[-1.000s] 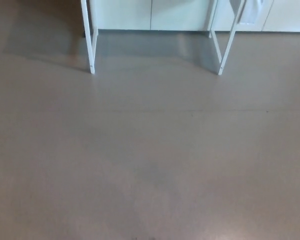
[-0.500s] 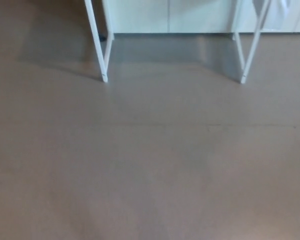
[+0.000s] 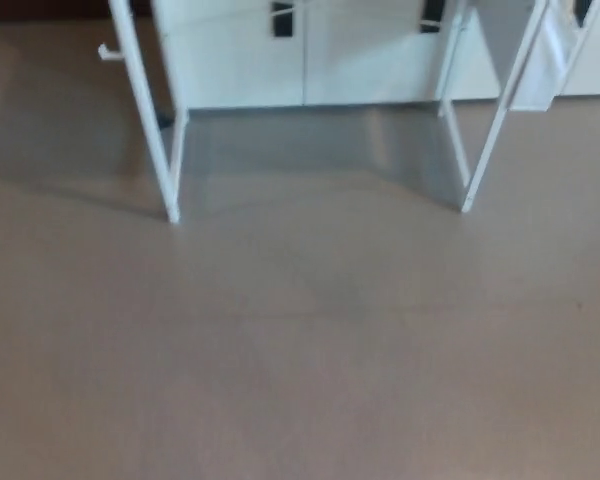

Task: The robot walks towards a table in front, picks a dumpling toy with left hand and puts it in an orange round plate

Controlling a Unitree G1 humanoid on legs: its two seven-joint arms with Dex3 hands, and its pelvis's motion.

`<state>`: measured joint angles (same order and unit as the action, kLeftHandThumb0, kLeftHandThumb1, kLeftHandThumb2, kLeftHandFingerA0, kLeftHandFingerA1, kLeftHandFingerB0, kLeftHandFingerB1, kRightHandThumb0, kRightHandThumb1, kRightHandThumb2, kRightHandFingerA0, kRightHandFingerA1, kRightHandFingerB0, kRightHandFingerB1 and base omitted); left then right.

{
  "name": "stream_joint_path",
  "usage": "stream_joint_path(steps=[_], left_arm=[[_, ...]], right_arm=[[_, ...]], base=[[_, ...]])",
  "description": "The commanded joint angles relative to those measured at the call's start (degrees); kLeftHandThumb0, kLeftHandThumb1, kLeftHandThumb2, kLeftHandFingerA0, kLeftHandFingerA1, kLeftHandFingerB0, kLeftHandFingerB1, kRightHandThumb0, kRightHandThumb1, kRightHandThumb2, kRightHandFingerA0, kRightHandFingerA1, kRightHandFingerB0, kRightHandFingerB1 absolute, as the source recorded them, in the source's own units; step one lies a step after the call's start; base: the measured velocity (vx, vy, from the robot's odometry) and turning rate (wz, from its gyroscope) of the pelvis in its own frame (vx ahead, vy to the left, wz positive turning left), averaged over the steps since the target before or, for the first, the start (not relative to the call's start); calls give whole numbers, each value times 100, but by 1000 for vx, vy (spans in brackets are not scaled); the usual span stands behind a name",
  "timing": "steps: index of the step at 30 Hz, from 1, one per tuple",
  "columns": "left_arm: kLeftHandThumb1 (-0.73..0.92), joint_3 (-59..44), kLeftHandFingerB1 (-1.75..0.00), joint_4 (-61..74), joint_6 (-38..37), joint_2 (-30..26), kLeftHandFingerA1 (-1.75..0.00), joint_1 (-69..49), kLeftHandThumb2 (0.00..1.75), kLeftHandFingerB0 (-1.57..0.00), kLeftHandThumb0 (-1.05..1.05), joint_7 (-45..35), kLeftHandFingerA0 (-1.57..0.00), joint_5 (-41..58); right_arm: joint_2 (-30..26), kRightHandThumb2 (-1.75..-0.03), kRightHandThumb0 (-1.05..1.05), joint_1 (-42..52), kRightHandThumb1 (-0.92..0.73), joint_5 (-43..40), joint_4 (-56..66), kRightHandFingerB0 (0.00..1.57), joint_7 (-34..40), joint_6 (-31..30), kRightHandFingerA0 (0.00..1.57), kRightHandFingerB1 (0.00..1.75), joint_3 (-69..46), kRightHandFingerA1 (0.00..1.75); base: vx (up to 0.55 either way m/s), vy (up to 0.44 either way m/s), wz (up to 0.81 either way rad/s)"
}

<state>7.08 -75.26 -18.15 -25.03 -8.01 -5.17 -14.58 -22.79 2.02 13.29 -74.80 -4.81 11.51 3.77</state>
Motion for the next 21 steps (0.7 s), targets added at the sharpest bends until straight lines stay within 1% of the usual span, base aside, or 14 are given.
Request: stream_joint_path(steps=[1, 2, 3, 5, 6, 7, 8, 9, 10, 13, 14, 18, 19, 21], left_arm=[[52, -45, -34, -70, -30, -57, -44, -182, 56, -36, -25, 30, -63, -13], [52, -64, -34, -81, -35, -49, -41, -196, 56, -36, -26, 30, -59, -1], [52, -103, -34, -81, -54, -45, -41, -223, 56, -37, -24, 12, -58, 31], [52, -156, -34, -72, -80, -41, -41, -256, 56, -37, -24, -16, -58, 65], [54, -153, -34, -85, -53, -37, -42, -250, 57, -37, -24, 0, -64, 42], [54, -158, -34, -91, -42, -34, -42, -247, 57, -37, -24, 6, -64, 27], [53, -167, -34, -97, -50, -40, -47, -246, 57, -37, -26, 17, -72, 20], [53, -171, -34, -100, -54, -43, -47, -246, 57, -37, -26, 22, -72, 16], [53, -173, -34, -106, -47, -38, -43, -250, 57, -37, -24, 25, -68, 11], [54, -187, -34, -101, -100, -39, -43, -282, 57, -37, -25, 12, -68, 13], [52, -202, -34, -111, -83, -33, -42, -274, 56, -36, -24, -8, -65, 26], [52, -159, -34, -113, -58, -12, -42, -203, 56, -36, -27, 23, -64, -34], [52, -153, -33, -113, -37, -12, -40, -193, 56, -35, -27, 23, -61, -40], [52, -169, -33, -110, -27, -9, -41, -186, 56, -35, -25, 5, -60, -18]], right_arm=[[-79, -58, -31, 101, -58, 14, -8, 44, -59, -12, 72, 36, 17, 54], [-89, -57, -30, 109, -58, 22, 5, 43, -84, -2, 70, 36, 30, 52], [-92, -74, -38, 114, -46, 32, 11, 36, -92, -2, 65, 46, 47, 59], [-91, -74, -38, 116, -46, 39, 13, 36, -87, -8, 65, 46, 67, 59], [-92, -59, -32, 102, -58, 32, 21, 43, -113, -26, 73, 36, 70, 52], [-93, -59, -32, 97, -58, 27, 25, 43, -124, -34, 73, 36, 73, 52], [-87, -57, -32, 76, -58, 38, 32, 43, -125, -61, 73, 35, 91, 53], [-84, -57, -32, 67, -58, 43, 35, 43, -126, -73, 73, 35, 99, 53], [-82, -58, -32, 76, -57, 31, 26, 44, -127, -69, 73, 36, 89, 50], [-81, -57, -31, 85, -57, -2, 17, 43, -154, -53, 73, 36, 68, 51], [-82, -57, -31, 84, -57, -10, 20, 43, -168, -42, 71, 36, 59, 51], [-116, -58, -33, 28, -58, 44, 33, 44, -141, -53, 72, 36, 103, 52], [-114, -58, -32, 29, -58, 31, 35, 45, -137, -48, 73, 36, 92, 53], [-106, -59, -31, 26, -58, -13, 25, 45, -157, -42, 72, 37, 54, 56]], base=[[379, 114, -1], [344, 73, 8], [349, 44, 5], [351, -21, 16], [406, -66, 17], [439, -87, 20], [474, -154, 25], [565, -159, -12], [554, -52, 35], [521, -60, 46], [515, -119, -1], [385, -85, -3], [382, -13, -16], [385, 33, -32]])
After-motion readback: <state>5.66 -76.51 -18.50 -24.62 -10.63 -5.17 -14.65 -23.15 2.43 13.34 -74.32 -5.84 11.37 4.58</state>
